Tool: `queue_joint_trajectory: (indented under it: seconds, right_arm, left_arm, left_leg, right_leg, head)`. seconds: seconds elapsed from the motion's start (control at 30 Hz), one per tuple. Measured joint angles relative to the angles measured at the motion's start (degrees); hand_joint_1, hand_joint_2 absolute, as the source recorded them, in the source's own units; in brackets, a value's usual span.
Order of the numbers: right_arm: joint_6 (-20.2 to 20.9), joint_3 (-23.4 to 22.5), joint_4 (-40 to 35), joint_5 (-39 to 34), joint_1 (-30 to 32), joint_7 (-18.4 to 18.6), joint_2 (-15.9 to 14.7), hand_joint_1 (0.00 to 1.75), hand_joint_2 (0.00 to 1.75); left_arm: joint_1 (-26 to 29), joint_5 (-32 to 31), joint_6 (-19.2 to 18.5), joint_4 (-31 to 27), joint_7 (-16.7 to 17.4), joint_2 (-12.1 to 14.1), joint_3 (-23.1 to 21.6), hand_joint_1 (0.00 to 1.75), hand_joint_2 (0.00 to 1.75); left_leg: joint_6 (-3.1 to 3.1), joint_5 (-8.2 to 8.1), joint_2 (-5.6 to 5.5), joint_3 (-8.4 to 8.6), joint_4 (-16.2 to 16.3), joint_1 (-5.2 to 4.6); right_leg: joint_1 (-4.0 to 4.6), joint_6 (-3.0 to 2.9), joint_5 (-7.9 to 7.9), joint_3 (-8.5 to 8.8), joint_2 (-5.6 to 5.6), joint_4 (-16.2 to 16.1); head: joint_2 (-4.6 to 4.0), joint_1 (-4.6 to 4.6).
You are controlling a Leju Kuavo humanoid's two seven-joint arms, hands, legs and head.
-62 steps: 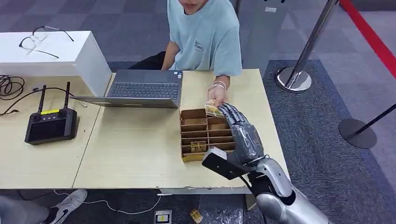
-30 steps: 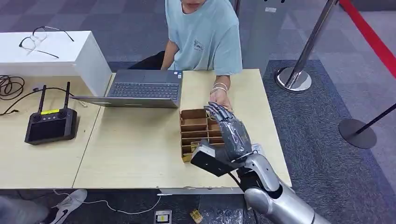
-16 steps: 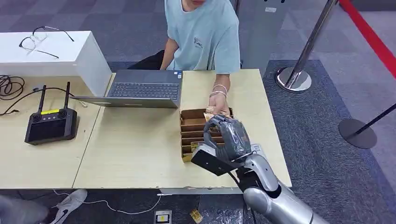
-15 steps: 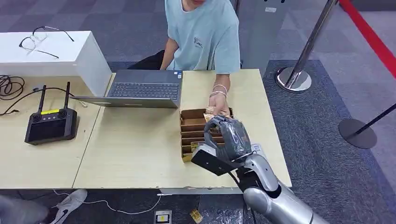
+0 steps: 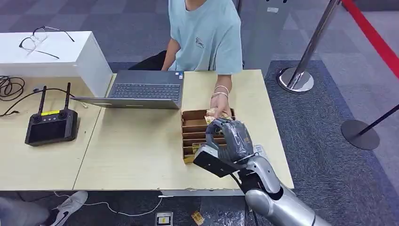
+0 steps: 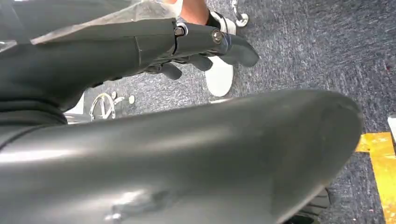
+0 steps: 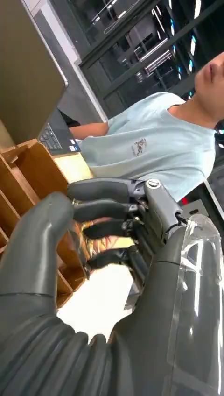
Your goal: Pass the card to the sensor for recognition and then transmit it.
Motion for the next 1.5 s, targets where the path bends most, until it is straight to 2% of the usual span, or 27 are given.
queue_joint_trajectory:
  seconds: [0.03, 0.07, 0.13, 0.27, 0.37, 0.4, 0.57, 0.83, 1.03, 1.17, 1.27, 1.3, 1.33, 1.37, 1.4, 1.43, 1.5]
  right_arm:
    - [0.0, 0.0, 0.0, 0.0, 0.0, 0.0, 0.0, 0.37, 1.75]
    - [0.0, 0.0, 0.0, 0.0, 0.01, 0.0, 0.0, 0.21, 1.75]
    - [-0.02, 0.0, 0.02, 0.0, 0.01, 0.0, 0.02, 0.21, 1.75]
    - [-0.2, -0.02, 0.0, 0.0, 0.01, 0.0, 0.0, 0.09, 1.75]
    - [-0.28, -0.02, -0.02, 0.2, 0.01, 0.09, -0.02, 0.12, 1.75]
    - [-0.28, -0.04, -0.04, 0.3, 0.01, 0.18, -0.04, 0.14, 1.75]
    - [-0.26, -0.11, -0.09, 0.35, 0.01, 0.52, -0.09, 0.12, 1.75]
    - [0.61, -0.7, 0.55, 5.01, -0.05, 3.08, -1.23, 0.26, 1.75]
    - [0.66, -1.53, 1.07, 5.51, -0.05, 3.41, -2.03, 0.24, 1.75]
    - [0.57, -1.6, 1.27, 5.51, -0.04, 3.41, -2.08, 0.3, 1.75]
    - [0.5, -1.6, 1.4, 5.44, -0.02, 3.3, -2.08, 0.49, 1.75]
    - [0.5, -1.6, 1.4, 5.44, -0.02, 3.26, -2.08, 0.68, 1.75]
    - [0.5, -1.6, 1.42, 5.44, -0.02, 3.21, -2.08, 0.7, 1.75]
    - [0.5, -1.62, 1.44, 5.44, -0.02, 3.15, -2.08, 0.8, 1.75]
    - [0.48, -1.6, 1.46, 5.42, -0.02, 3.08, -2.08, 1.66, 1.75]
    - [0.46, -1.6, 1.55, 5.42, -0.02, 3.04, -2.08, 1.73, 1.75]
    - [0.39, -1.6, 1.64, 5.22, 0.0, 2.75, -2.08, 1.75, 1.75]
  left_arm:
    - [0.0, 0.0, -0.02, 0.0, 0.0, 0.0, 0.0, 0.0, 0.0]
    - [0.0, 0.0, -0.04, 0.0, 0.0, 0.0, 0.0, 0.0, 0.0]
    - [0.0, 0.02, -0.04, 0.0, -0.02, 0.0, 0.0, 0.0, 0.0]
    - [0.01, 0.15, -0.02, 0.0, -0.11, 0.0, 0.0, 0.0, 0.0]
    - [0.01, 0.15, -0.02, 0.0, -0.11, 0.0, 0.0, 0.0, 0.0]
    - [0.02, 0.17, -0.02, 0.0, -0.07, 0.0, 0.0, 0.0, 1.75]
    - [0.03, 0.17, 0.02, 0.0, 0.07, 0.0, 0.0, 0.0, 1.75]
    - [0.04, -0.07, 0.02, 0.0, -0.33, 0.0, -0.11, 0.0, 1.75]
    - [0.04, -0.09, 0.13, 0.02, -0.31, 0.02, -0.11, 0.0, 1.75]
    - [0.04, -0.02, 0.13, 0.02, -0.13, 0.04, -0.13, 0.0, 1.75]
    - [0.04, 0.0, 0.13, 0.02, -0.13, 0.07, -0.13, 0.0, 1.75]
    - [0.04, 0.0, 0.13, 0.02, -0.18, 0.07, -0.13, 0.0, 1.75]
    - [0.04, 0.0, 0.13, 0.02, -0.35, 0.07, -0.13, 0.0, 1.75]
    - [0.04, 0.0, 0.13, 0.02, -0.35, 0.07, -0.13, 0.0, 1.75]
    - [0.04, 0.0, 0.13, 0.02, -0.35, 0.07, -0.13, 0.0, 1.75]
    - [0.04, 0.0, 0.13, 0.02, -0.37, 0.07, -0.13, 0.0, 1.75]
    - [0.04, 0.04, 0.13, 0.02, -0.37, 0.07, -0.13, 0.0, 1.75]
  left_leg:
    - [0.0, 0.0, 0.0, 0.0, 0.0, 0.0]
    - [0.0, 0.0, 0.0, 0.0, 0.0, 0.0]
    - [0.0, 0.0, 0.0, 0.0, 0.0, 0.0]
    - [0.0, 0.0, 0.0, 0.0, 0.0, 0.0]
    - [0.0, 0.0, 0.0, 0.0, 0.0, 0.0]
    - [0.0, 0.0, 0.0, 0.0, 0.0, 0.0]
    - [0.0, 0.0, 0.01, 0.01, 0.0, 0.0]
    - [0.0, 0.0, 0.0, 0.01, 0.01, 0.0]
    - [0.0, 0.0, 0.0, 0.01, 0.01, 0.0]
    - [0.0, 0.0, 0.0, 0.01, 0.01, 0.0]
    - [0.0, 0.0, 0.01, 0.01, 0.01, 0.0]
    - [0.0, 0.0, 0.01, 0.01, 0.01, 0.0]
    - [0.0, 0.0, 0.0, 0.01, 0.0, 0.0]
    - [0.0, 0.0, 0.0, 0.01, 0.0, 0.01]
    - [0.0, 0.0, 0.0, 0.01, 0.0, 0.01]
    - [0.0, 0.0, 0.0, 0.01, 0.0, 0.01]
    - [0.0, 0.0, 0.0, 0.01, 0.01, 0.01]
  right_leg:
    - [0.0, 0.0, 0.0, 0.0, 0.0, 0.0]
    - [0.0, 0.0, 0.0, 0.0, 0.0, 0.0]
    - [0.0, 0.0, 0.0, 0.0, 0.0, 0.0]
    - [0.0, 0.0, 0.0, 0.0, 0.0, 0.0]
    - [0.0, 0.0, 0.0, 0.0, 0.0, 0.0]
    - [0.0, 0.0, 0.0, 0.0, 0.0, 0.0]
    - [0.0, 0.0, 0.0, 0.0, 0.0, 0.0]
    - [0.0, 0.0, 0.0, 0.0, 0.0, 0.0]
    - [0.0, 0.0, 0.0, 0.01, 0.0, 0.0]
    - [0.0, 0.0, 0.0, 0.0, 0.0, 0.0]
    - [0.0, 0.0, 0.0, 0.0, 0.0, 0.0]
    - [0.0, 0.0, 0.0, 0.0, 0.0, 0.0]
    - [0.0, 0.0, 0.0, 0.0, 0.0, 0.0]
    - [0.0, 0.0, 0.0, 0.0, 0.0, 0.0]
    - [0.0, 0.0, 0.0, 0.0, 0.0, 0.0]
    - [0.0, 0.0, 0.0, 0.0, 0.0, 0.0]
    - [0.0, 0.0, 0.0, 0.0, 0.0, 0.0]
  head:
    - [0.0, 0.0]
    - [0.0, 0.0]
    - [0.0, 0.0]
    - [0.0, 0.0]
    - [0.0, 0.0]
    - [0.0, 0.0]
    - [0.0, 0.0]
    - [0.0, 0.0]
    - [0.0, 0.0]
    - [0.0, 0.0]
    - [0.0, 0.0]
    - [0.0, 0.0]
    - [0.0, 0.0]
    - [0.0, 0.0]
    - [0.0, 0.0]
    - [0.0, 0.0]
    - [0.0, 0.0]
